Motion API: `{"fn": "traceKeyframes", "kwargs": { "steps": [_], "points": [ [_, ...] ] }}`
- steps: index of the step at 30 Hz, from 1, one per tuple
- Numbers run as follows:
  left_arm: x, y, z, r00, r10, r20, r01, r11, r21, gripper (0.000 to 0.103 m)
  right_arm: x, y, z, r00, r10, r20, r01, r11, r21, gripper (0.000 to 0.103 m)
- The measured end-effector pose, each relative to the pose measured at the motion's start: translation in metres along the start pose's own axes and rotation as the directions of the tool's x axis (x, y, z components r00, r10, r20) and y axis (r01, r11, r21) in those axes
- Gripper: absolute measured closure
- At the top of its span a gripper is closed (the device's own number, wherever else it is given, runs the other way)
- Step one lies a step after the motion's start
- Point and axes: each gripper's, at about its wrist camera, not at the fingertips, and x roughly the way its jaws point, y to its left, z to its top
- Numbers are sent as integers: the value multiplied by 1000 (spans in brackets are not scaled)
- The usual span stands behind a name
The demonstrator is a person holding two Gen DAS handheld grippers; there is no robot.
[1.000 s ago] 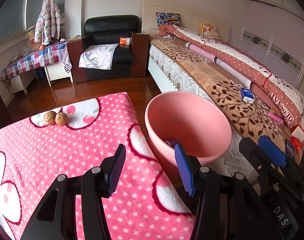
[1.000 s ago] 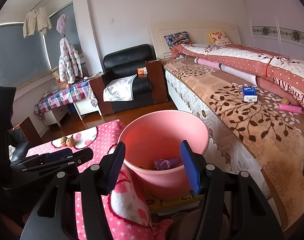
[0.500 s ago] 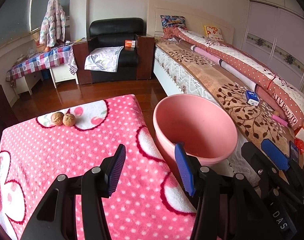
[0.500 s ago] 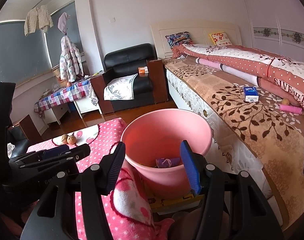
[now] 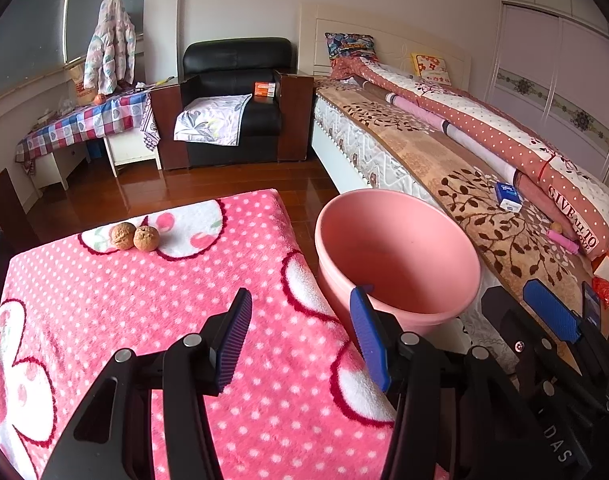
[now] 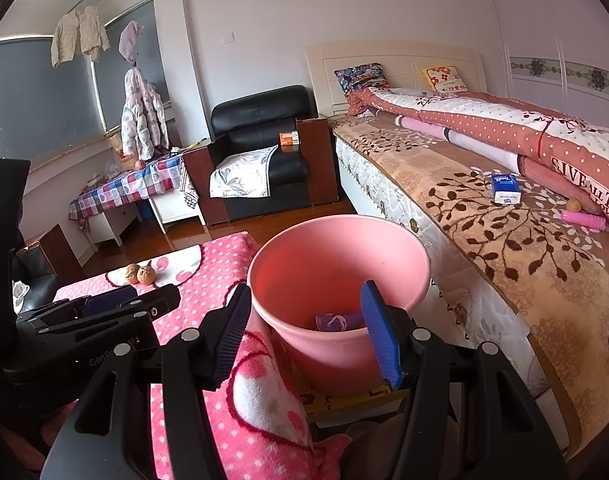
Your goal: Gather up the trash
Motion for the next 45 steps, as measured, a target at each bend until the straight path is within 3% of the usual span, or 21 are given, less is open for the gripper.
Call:
{"fn": "traceKeyframes", "kwargs": {
  "steps": [45],
  "points": [
    [-1,10,-9,1000,1,-10,-1,1000,-6,52,-1,8,-3,1000,-4,-6,4,1000,-9,45]
  ]
}}
